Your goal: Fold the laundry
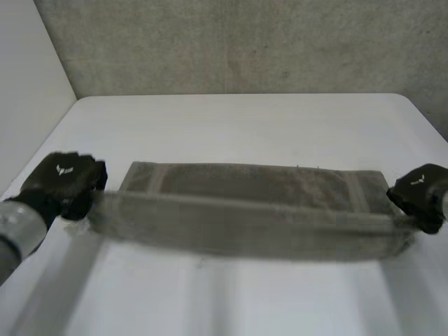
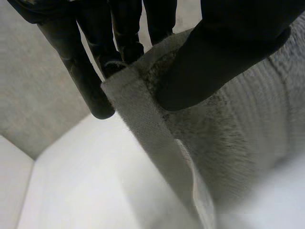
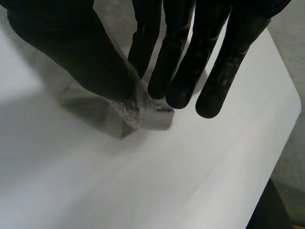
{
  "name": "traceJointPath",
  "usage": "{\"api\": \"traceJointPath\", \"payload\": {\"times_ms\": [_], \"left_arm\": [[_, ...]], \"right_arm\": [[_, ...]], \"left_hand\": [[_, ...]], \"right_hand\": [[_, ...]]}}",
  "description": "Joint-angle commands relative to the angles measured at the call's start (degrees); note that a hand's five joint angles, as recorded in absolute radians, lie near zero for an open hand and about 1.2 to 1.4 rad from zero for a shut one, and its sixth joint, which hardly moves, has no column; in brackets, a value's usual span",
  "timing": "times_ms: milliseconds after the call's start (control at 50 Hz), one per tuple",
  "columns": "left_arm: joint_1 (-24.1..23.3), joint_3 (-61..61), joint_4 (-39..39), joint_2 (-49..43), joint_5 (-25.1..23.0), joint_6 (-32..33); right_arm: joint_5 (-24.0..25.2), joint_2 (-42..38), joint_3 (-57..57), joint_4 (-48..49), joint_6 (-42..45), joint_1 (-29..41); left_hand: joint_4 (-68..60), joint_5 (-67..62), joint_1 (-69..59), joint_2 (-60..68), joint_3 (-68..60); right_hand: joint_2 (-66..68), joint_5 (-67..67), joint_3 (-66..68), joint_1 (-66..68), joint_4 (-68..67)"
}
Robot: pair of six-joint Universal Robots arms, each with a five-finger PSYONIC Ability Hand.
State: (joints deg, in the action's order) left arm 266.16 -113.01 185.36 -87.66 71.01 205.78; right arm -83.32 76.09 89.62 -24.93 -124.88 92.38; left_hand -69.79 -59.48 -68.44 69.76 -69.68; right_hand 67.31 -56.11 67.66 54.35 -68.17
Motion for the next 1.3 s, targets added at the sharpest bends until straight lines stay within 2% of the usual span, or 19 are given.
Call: {"api": "traceJointPath", "payload": {"times_ms": [20, 140, 260, 500, 520, 540, 560, 580, 600, 620, 640, 660, 680, 820, 860, 960, 1120, 1220, 1300], "left_arm": [[-5.5, 12.9, 9.0, -19.2, 1.1, 0.1], [-7.0, 23.6, 9.9, -30.8, 3.3, -0.3], [-7.2, 30.3, 11.7, -36.9, 3.8, -0.3], [-9.0, 41.6, 12.3, -46.9, 4.1, -0.1], [-9.3, 41.9, 12.4, -47.2, 4.0, 0.0], [-9.3, 41.9, 12.4, -47.2, 4.0, 0.0], [-9.6, 42.1, 12.5, -47.4, 4.0, 0.0], [-10.0, 42.3, 12.5, -47.4, 4.0, 0.1], [-10.0, 42.3, 12.5, -47.4, 4.1, 0.1], [-10.2, 42.6, 12.6, -47.4, 4.1, 0.1], [-10.2, 42.6, 12.6, -47.4, 4.1, 0.1], [-10.3, 43.1, 12.6, -47.3, 4.7, 0.1], [-10.5, 43.7, 12.5, -47.0, 5.4, 0.1], [-10.5, 43.8, 11.8, -41.8, 9.7, -1.4], [-10.5, 43.3, 11.5, -39.5, 10.3, -2.9], [-9.8, 36.2, 10.7, -28.5, 10.8, -11.4], [-9.5, 22.8, 11.5, -17.2, 10.4, -17.9], [-9.6, 17.3, 11.6, -14.5, 10.5, -20.1], [-9.5, 15.3, 11.6, -14.4, 10.6, -20.6]], "right_arm": [[-4.9, -13.0, -11.2, 5.0, -6.5, 4.5], [-7.8, -19.6, -17.3, 11.6, -7.7, 6.6], [-8.5, -25.0, -20.8, 20.1, -7.6, 8.4], [-11.9, -33.7, -29.4, 22.5, -7.0, 9.5], [-12.0, -34.2, -29.9, 22.6, -7.0, 9.8], [-12.0, -34.3, -29.9, 22.6, -7.0, 9.8], [-12.2, -34.5, -30.3, 22.6, -7.1, 10.0], [-12.8, -34.4, -30.9, 22.8, -7.6, 10.0], [-12.8, -34.4, -30.9, 22.8, -7.6, 10.0], [-13.6, -34.3, -31.9, 23.3, -7.9, 10.0], [-14.3, -33.8, -32.7, 24.5, -8.7, 10.1], [-14.3, -33.8, -32.8, 24.5, -8.7, 10.1], [-14.9, -33.0, -33.1, 25.9, -10.0, 10.1], [-15.2, -25.6, -31.0, 29.9, -16.7, 9.4], [-14.7, -19.8, -27.9, 30.4, -18.9, 9.2], [-12.6, -12.7, -22.8, 29.7, -20.7, 9.2], [-7.3, -6.8, -11.9, 22.7, -20.9, 8.6], [-4.1, -4.5, -5.0, 18.4, -21.1, 5.5], [-1.7, -4.5, -0.4, 19.8, -21.1, 4.3]], "left_hand": [[-10.2, -10.5, -11.6, 10.2, -10.3], [-10.2, -10.5, -11.6, 10.2, -10.3], [-10.2, -10.5, -11.6, 10.2, -10.3], [-10.2, -10.5, -11.6, 10.2, -10.3], [-10.2, -10.5, -11.6, 10.2, -10.3], [-10.2, -10.5, -11.6, 10.2, -10.3], [-2.9, -3.2, -4.3, 2.9, -3.0], [14.8, 14.5, 13.5, -14.8, 14.7], [15.0, 14.7, 13.6, -15.0, 14.9], [34.0, 33.7, 32.6, -34.0, 33.9], [34.2, 33.9, 32.8, -34.1, 34.1], [50.2, 49.9, 48.8, -50.1, 50.1], [59.8, 59.5, 58.4, -59.8, 59.7], [59.8, 59.5, 58.4, -59.8, 59.7], [59.8, 59.5, 58.4, -59.8, 59.7], [59.8, 59.5, 58.4, -59.8, 59.7], [59.8, 59.5, 58.4, -59.8, 59.7], [59.8, 59.5, 58.4, -59.8, 59.7], [59.8, 59.5, 58.4, -59.8, 59.7]], "right_hand": [[12.7, -13.9, 12.3, 25.6, -11.8], [12.7, -13.9, 12.3, 25.6, -11.8], [12.7, -13.9, 12.3, 25.6, -11.8], [12.7, -13.9, 12.3, 25.6, -11.8], [4.8, -6.0, 4.4, 17.7, -3.9], [4.7, -5.9, 4.3, 17.6, -3.8], [-9.8, 8.6, -10.2, 3.1, 10.7], [-13.3, 12.1, -13.6, -0.3, 14.1], [-13.3, 12.1, -13.7, -0.4, 14.2], [-21.8, 20.6, -22.2, -8.9, 22.7], [-40.2, 39.0, -40.6, -27.3, 41.1], [-40.4, 39.2, -40.8, -27.4, 41.3], [-57.3, 56.1, -57.7, -44.4, 58.2], [-57.3, 56.1, -57.7, -44.4, 58.2], [-57.3, 56.1, -57.7, -44.4, 58.2], [-57.3, 56.1, -57.7, -44.4, 58.2], [-57.3, 56.1, -57.7, -44.4, 58.2], [-57.3, 56.1, -57.7, -44.4, 58.2], [-56.6, 55.4, -56.9, -43.6, 57.4]]}}
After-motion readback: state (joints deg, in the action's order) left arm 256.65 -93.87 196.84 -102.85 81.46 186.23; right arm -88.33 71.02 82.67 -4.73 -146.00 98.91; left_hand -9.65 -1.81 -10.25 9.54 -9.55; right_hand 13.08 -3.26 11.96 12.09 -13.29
